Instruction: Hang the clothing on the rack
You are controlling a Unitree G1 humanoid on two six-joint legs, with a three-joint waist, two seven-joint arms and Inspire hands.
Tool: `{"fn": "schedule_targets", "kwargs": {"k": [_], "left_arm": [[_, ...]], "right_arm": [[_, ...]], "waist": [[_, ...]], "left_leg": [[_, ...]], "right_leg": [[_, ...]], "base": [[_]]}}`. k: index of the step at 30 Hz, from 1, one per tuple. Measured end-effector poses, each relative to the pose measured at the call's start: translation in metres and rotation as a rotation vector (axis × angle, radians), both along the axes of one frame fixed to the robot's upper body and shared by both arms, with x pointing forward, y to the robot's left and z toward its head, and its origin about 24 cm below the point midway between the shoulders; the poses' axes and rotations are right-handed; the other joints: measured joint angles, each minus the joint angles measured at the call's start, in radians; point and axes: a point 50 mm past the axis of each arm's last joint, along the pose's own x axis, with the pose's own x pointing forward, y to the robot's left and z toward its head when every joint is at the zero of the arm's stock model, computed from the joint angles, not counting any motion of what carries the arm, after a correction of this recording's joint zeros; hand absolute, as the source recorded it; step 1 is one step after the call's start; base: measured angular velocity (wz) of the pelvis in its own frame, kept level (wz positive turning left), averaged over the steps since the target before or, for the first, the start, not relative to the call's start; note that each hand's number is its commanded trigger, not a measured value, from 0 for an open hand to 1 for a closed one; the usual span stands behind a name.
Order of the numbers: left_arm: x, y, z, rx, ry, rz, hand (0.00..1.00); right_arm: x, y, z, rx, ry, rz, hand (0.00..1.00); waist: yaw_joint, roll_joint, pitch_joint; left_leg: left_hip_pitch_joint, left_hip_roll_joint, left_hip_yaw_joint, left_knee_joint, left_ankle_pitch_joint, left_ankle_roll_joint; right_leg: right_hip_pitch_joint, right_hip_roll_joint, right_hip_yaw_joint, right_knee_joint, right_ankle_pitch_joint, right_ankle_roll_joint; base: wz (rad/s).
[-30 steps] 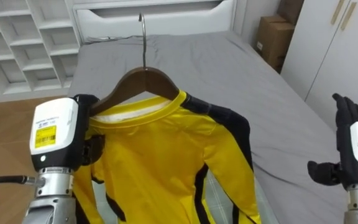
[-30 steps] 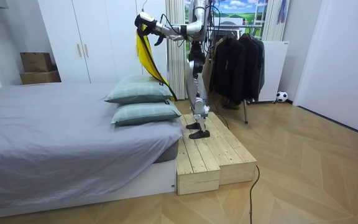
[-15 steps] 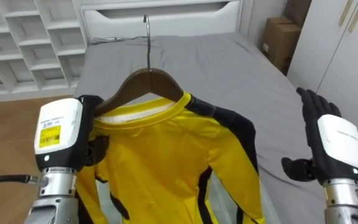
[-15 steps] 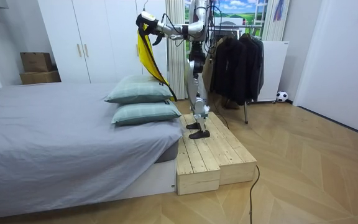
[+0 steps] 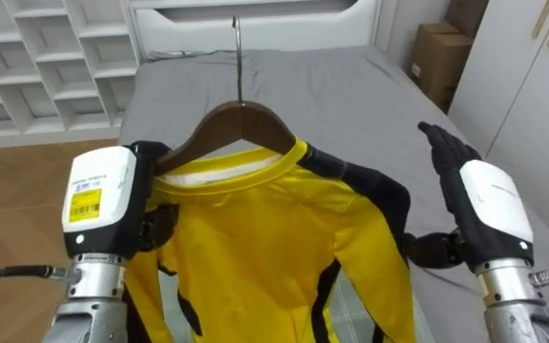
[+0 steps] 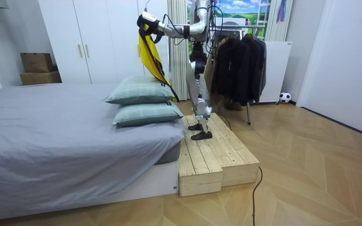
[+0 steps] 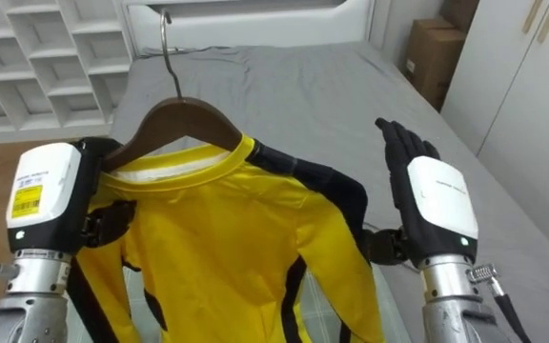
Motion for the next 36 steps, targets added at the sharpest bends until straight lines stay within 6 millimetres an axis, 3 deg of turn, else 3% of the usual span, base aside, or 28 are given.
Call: {"fn": "schedule_targets", "kwargs": {"k": [7,26,36], "left_arm": [[-0.0003,-0.0042,-0.0017,0.008,0.007,-0.015,1.0],[-0.0002,-0.005,-0.0011,0.01,0.012,-0.018,1.0],[-0.0003,-0.0099,-0.0032,0.012,0.027,-0.04,1.0]], "right_arm": [[0.0002,0.0055,-0.0031,-0.016,0.05,0.047,0.0],[0.0032,0.0079,-0.0008,-0.025,0.059,0.068,0.0],[0.0031,0.0097,-0.0012,-0.05,0.057,0.07,0.0]], "waist": [[0.022,-0.001,0.0008],[0.025,-0.022,0.0018],[0.022,-0.038,0.0103]], "left_leg": [[-0.002,-0.001,-0.001,0.0,0.0,0.0],[-0.002,-0.001,-0.008,0.0,0.0,0.0],[-0.002,-0.001,-0.02,-0.005,0.0,0.0]], "right_leg": [[-0.001,-0.001,-0.003,0.0,0.0,0.0],[0.001,-0.001,-0.005,0.0,0.0,0.0],[0.001,0.0,-0.005,-0.001,0.0,0.0]], "base": [[0.0],[0.0],[0.02]]}}
